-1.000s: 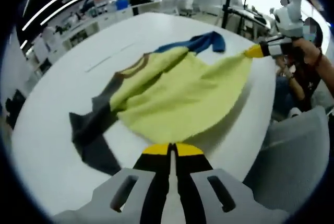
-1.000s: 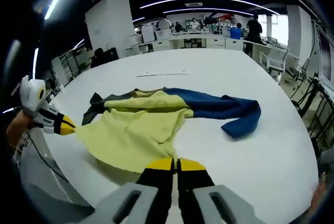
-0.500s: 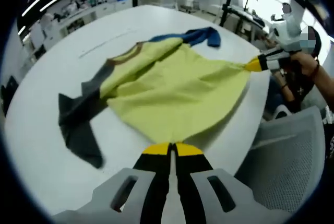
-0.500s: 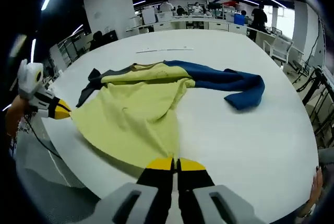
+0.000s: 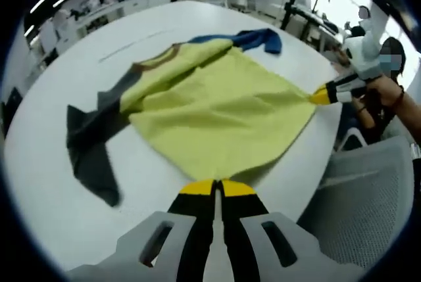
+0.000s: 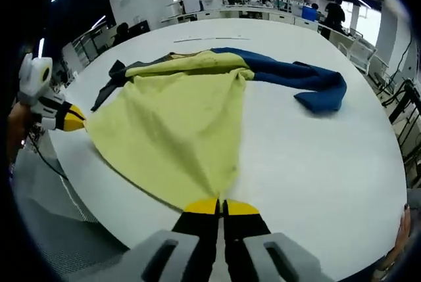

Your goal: Fold the garment on the visible template until the final outline fits inside the template.

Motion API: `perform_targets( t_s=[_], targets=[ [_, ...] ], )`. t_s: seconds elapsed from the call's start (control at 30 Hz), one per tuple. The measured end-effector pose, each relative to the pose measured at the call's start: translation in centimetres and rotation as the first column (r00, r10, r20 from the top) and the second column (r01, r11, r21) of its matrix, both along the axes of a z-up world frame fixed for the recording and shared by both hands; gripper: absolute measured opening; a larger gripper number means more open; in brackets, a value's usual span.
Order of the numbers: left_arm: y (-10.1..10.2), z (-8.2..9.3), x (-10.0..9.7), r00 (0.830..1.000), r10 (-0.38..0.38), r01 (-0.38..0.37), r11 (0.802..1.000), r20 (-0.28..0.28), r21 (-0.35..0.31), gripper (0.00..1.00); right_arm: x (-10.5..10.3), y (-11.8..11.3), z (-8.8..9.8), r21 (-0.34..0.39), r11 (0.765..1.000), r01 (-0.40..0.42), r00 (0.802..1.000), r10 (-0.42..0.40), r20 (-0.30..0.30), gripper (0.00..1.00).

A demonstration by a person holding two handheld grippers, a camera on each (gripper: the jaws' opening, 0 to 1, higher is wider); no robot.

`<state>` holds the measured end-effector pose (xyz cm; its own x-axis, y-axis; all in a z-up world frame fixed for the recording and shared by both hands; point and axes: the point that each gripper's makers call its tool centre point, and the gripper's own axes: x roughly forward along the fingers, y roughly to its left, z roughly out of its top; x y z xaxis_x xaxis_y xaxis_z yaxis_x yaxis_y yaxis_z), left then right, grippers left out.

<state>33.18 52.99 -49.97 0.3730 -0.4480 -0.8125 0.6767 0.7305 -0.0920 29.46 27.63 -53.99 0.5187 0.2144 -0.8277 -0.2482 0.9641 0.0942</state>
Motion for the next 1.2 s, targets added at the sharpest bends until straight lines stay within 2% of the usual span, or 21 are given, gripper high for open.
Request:
perform_targets(
  t_s=[0.13,0.27,0.53,0.83,1.0,1.2],
  targets=[
    [-0.6,0.4,0.3,1.000,-0.009,0.009,1.000,0.005,-0.007,0.00,0.2,0.0,0.3,0.004,1.000,-0.001,1.000,0.001,0.013,0.00],
    [-1.6,1.2,1.0,0.999,-0.029,0.030,0.999,0.016,-0.018,0.00,0.4,-0.1,0.8,0.004,1.000,0.000,1.000,0.000,0.025,0.14],
    [-4.8,2.5,3.6,0.994,-0.087,0.089,0.995,0.070,-0.037,0.00,0.5,-0.3,1.1,0.013,1.000,0.002,1.000,-0.003,0.030,0.15],
    [-8.2,1.5,6.0,0.990,-0.117,0.122,0.991,0.080,-0.060,0.00,0.1,-0.9,0.5,0.018,0.999,0.032,0.999,-0.032,0.013,0.15],
    [-10.3,1.3,7.1,0.980,-0.161,0.169,0.984,0.115,-0.061,0.00,0.1,-1.1,0.4,0.022,0.999,0.044,0.999,-0.044,0.008,0.15],
    [-11.2,-0.1,8.1,0.981,-0.163,0.170,0.984,0.107,-0.051,0.00,0.1,-0.9,0.1,0.027,0.999,0.044,0.999,-0.044,0.003,0.14]
  ],
)
